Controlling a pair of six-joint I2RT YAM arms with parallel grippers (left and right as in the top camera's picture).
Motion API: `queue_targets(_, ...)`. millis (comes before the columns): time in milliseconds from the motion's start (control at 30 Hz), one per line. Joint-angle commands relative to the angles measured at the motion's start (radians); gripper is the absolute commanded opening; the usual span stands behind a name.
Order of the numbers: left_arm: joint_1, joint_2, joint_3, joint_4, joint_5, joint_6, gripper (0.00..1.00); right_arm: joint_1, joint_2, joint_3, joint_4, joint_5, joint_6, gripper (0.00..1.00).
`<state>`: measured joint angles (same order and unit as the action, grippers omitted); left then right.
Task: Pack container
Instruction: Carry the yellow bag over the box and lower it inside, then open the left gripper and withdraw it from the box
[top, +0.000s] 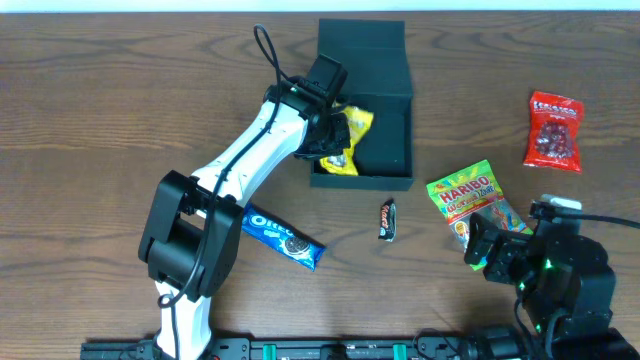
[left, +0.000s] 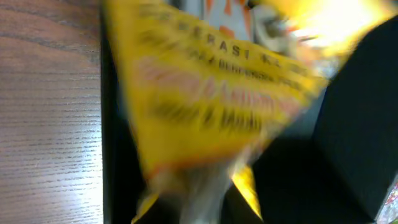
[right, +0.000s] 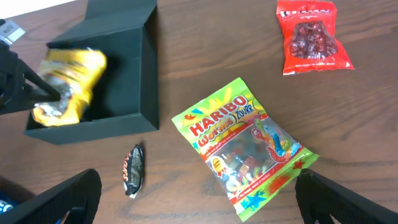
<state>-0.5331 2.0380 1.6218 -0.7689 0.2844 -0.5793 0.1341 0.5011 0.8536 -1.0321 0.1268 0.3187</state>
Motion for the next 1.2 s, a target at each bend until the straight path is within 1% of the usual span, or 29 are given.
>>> queue_targets(0, -0.003, 0.002, 0.017, 0.000, -0.003, -0.001, 0.21, 0.004, -0.004, 0.003, -0.001, 0.000, 0.003, 0.99)
queue_targets(200, -0.002, -0.001, 0.018, 0.001, -0.003, -0.001, 0.20, 0.004, -0.004, 0.003, -0.001, 0.000, 0.002, 0.99)
queue_targets(433, -0.002, -0.031, 0.029, 0.009, -0.003, -0.001, 0.36, 0.004, -0.004, 0.003, -0.001, 0.000, 0.002, 0.99)
queue_targets(600, -0.002, -0.113, 0.051, -0.003, -0.049, 0.006, 0.38, 0.004, -0.004, 0.003, -0.001, 0.000, 0.002, 0.99)
queue_targets(667, -0.002, -0.156, 0.062, -0.020, -0.069, 0.036, 0.42, 0.004, -0.004, 0.003, -0.001, 0.000, 0.002, 0.99)
queue_targets(767, -0.002, -0.225, 0.076, -0.063, -0.108, 0.078, 0.56, 0.004, -0.004, 0.003, -0.001, 0.000, 0.003, 0.99)
queue_targets(800, -0.002, -0.251, 0.078, -0.080, -0.126, 0.090, 0.64, 0.004, -0.004, 0.003, -0.001, 0.000, 0.002, 0.99)
queue_targets(933, 0.005, -0.355, 0.078, -0.158, -0.203, 0.146, 0.89, 0.004, -0.004, 0.003, 0.003, -0.001, 0.003, 0.99)
queue_targets(967, 0.011, -0.385, 0.078, -0.187, -0.228, 0.165, 0.94, 0.004, -0.004, 0.003, 0.005, -0.001, 0.003, 0.99)
queue_targets(1033, 0.025, -0.432, 0.078, -0.241, -0.270, 0.209, 0.97, 0.004, -0.004, 0.003, 0.017, -0.005, 0.003, 0.99)
queue_targets(1067, 0.034, -0.455, 0.077, -0.275, -0.294, 0.230, 0.96, 0.004, -0.004, 0.003, 0.024, -0.007, 0.003, 0.99)
queue_targets(1167, 0.065, -0.506, 0.077, -0.379, -0.349, 0.272, 0.95, 0.004, -0.004, 0.003, 0.034, -0.009, 0.003, 0.99)
